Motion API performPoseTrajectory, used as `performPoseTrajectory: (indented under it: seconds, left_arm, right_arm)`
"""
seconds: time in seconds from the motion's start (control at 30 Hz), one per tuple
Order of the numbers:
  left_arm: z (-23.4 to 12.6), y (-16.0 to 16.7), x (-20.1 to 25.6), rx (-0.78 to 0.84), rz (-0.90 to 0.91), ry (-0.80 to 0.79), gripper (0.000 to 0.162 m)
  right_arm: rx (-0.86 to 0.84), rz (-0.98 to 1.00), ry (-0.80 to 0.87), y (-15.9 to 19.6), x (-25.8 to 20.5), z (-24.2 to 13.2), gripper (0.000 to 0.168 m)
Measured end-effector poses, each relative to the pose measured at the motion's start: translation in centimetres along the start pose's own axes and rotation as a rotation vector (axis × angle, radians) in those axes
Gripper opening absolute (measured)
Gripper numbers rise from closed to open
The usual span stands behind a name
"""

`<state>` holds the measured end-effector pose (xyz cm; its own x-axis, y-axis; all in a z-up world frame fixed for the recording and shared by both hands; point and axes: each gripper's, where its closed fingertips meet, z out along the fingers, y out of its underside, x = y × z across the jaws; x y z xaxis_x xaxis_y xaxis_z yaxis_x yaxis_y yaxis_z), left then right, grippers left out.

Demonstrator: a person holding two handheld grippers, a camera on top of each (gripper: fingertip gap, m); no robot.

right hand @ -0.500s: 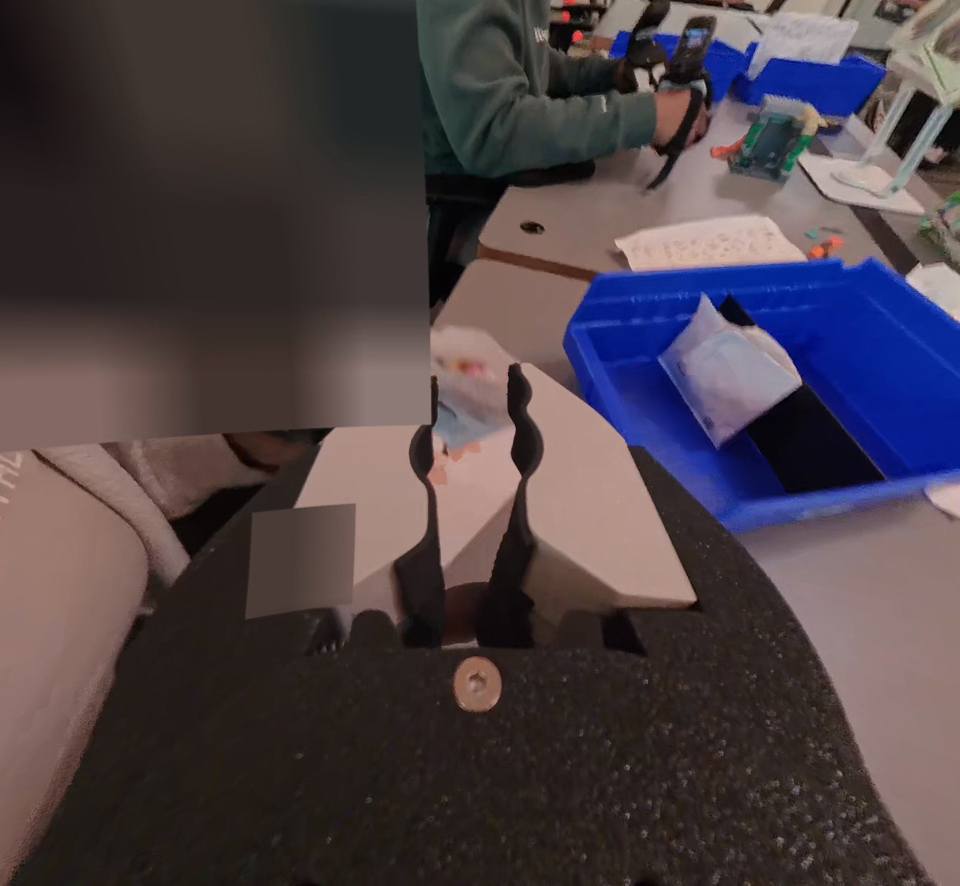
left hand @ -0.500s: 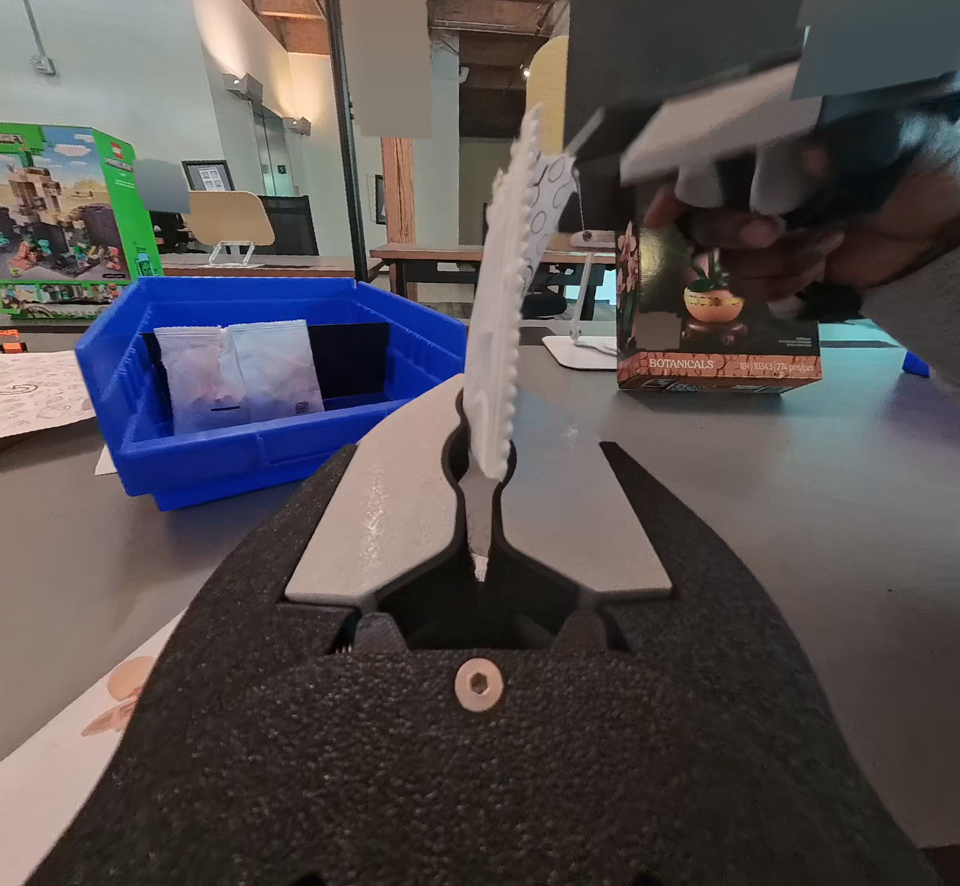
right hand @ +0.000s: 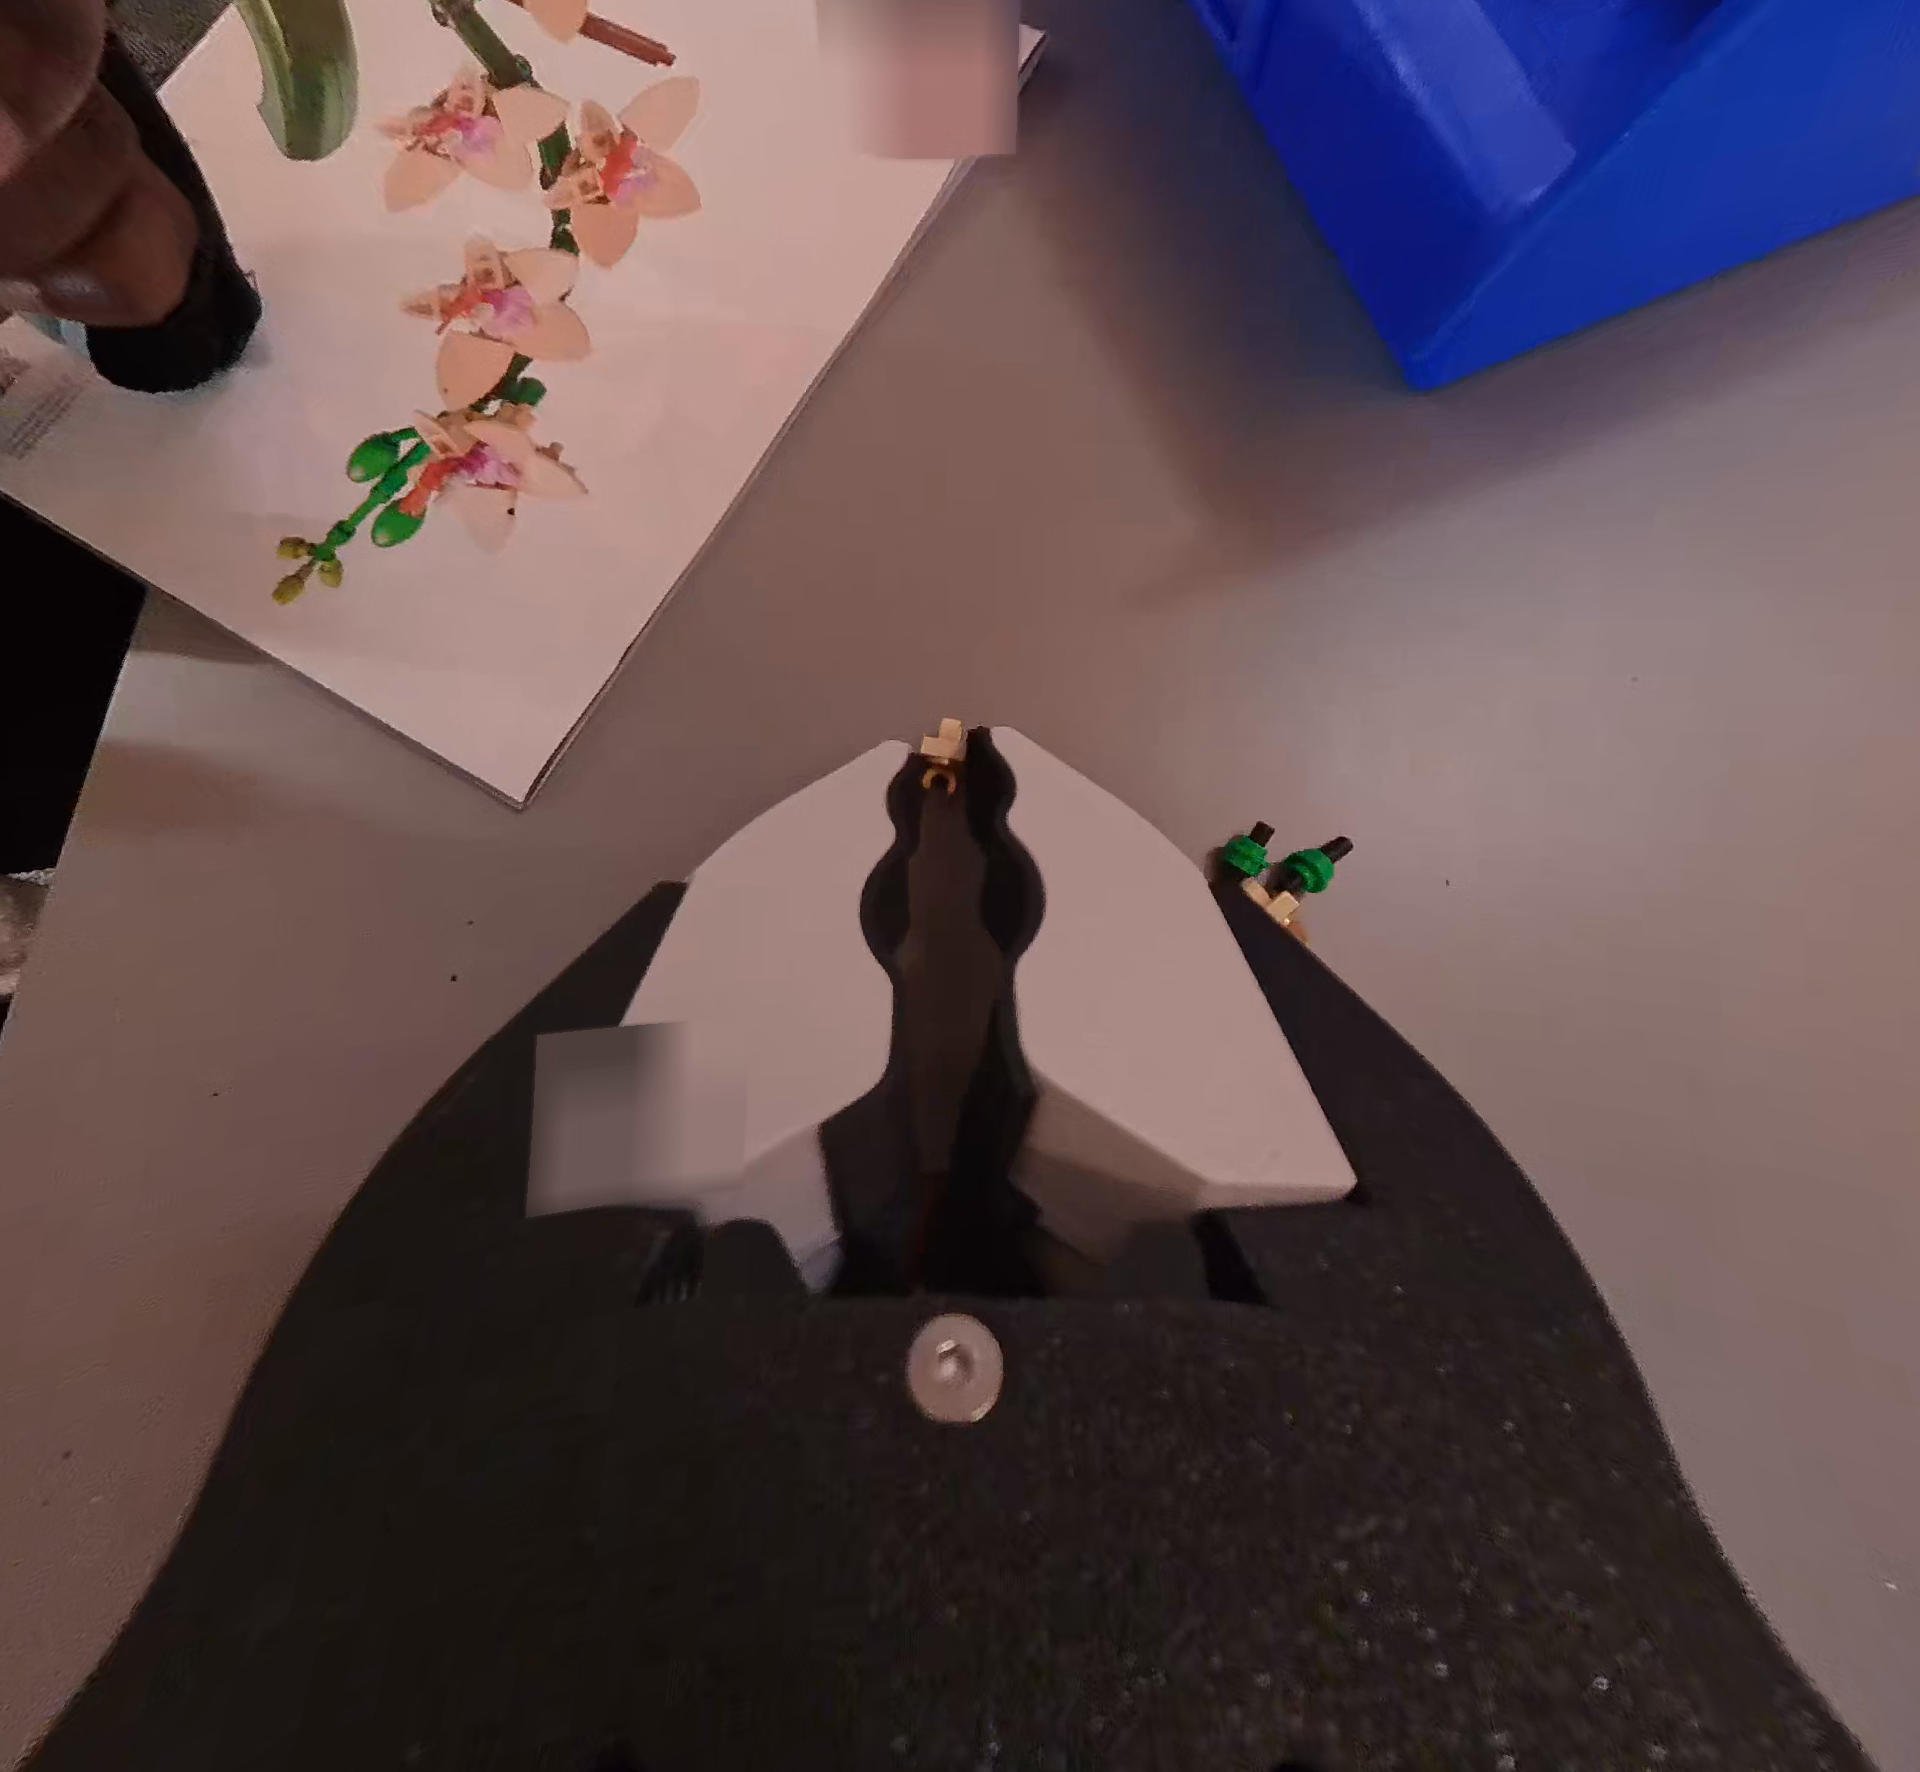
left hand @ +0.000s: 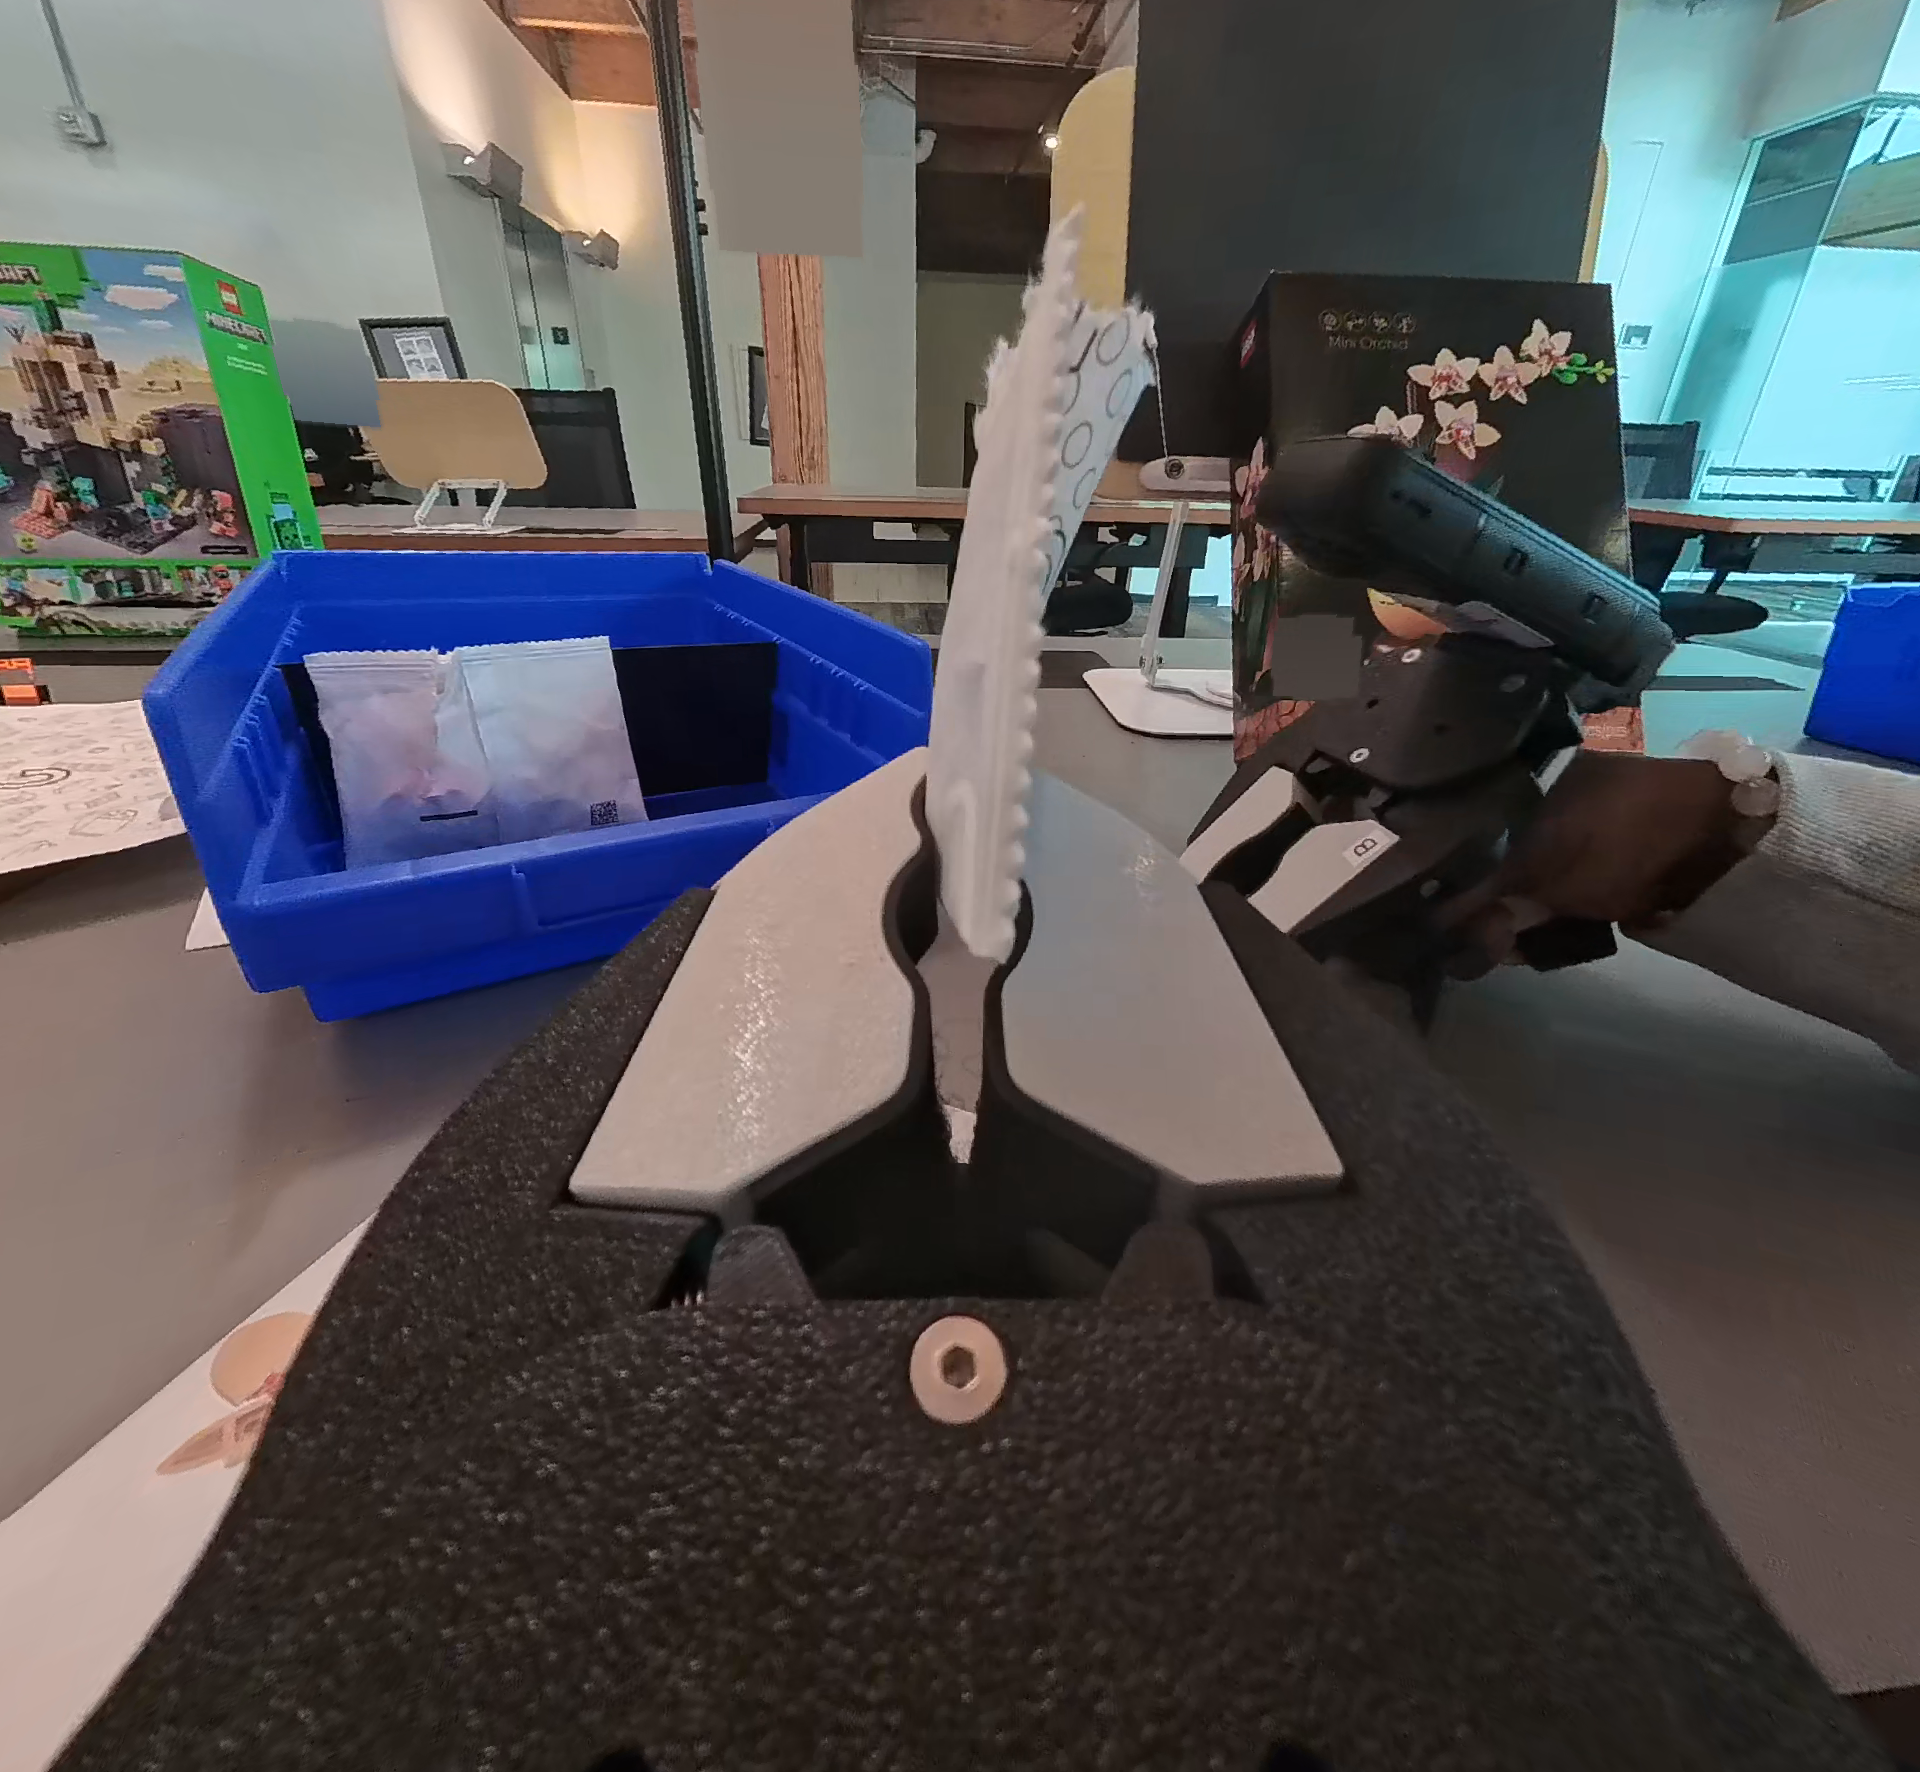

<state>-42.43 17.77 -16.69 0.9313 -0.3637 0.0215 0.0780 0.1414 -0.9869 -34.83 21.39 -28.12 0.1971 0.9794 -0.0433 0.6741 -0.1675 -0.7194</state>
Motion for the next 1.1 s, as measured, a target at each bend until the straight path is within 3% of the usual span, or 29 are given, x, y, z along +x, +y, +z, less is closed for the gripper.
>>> performPoseTrajectory:
  seconds: [0.1, 0.27, 0.4, 0.47, 0.53, 0.73, 0.83, 0.97, 1.03, 1.1]
  left_arm:
    - [0.1, 0.1, 0.0, -0.003, 0.0, 0.002, 0.002]
    - [0.0, 0.1, 0.0, -0.004, -0.003, 0.005, 0.002]
    - [0.1, 0.2, 0.3, -0.006, 0.003, 0.016, 0.002]
    - [0.2, 0.1, 0.4, -0.005, 0.005, 0.019, 0.002]
    - [0.2, 0.1, 0.5, -0.006, 0.005, 0.02, 0.002]
    - [0.2, 0.1, 0.6, -0.001, -0.006, 0.029, 0.002]
    - [0.2, 0.1, 0.7, -0.001, -0.009, 0.032, 0.002]
    - [0.1, 0.0, 0.2, 0.003, -0.016, 0.018, 0.002]
    - [0.0, 0.0, 0.1, 0.006, -0.018, 0.01, 0.002]
    - [0.0, -0.1, 0.0, 0.009, -0.023, 0.009, 0.002]
  right_arm:
    - [0.039, -0.014, 0.018, -1.3, 0.2, -1.1, 0.008]
    - [0.439, -0.075, -0.114, -12.8, -4.2, -9.8, 0.008]
    - [0.464, -0.197, -0.12, -16.7, -7.2, -10.8, 0.008]
    - [0.398, -0.224, -0.122, -16.5, -7.7, -9.5, 0.01]
    - [0.35, -0.228, -0.109, -16.1, -7.5, -8.5, 0.022]
    - [0.377, -0.219, -0.147, -16.0, -7.7, -9.0, 0.024]
    - [0.33, -0.263, -0.124, -15.4, -7.8, -8.2, 0.041]
    - [0.433, -0.239, -0.08, -15.5, -6.0, -10.2, 0.037]
    - [0.386, -0.173, -0.004, -12.8, -2.8, -10.1, 0.031]
    - [0.255, -0.099, 0.161, -8.0, 2.3, -8.5, 0.028]
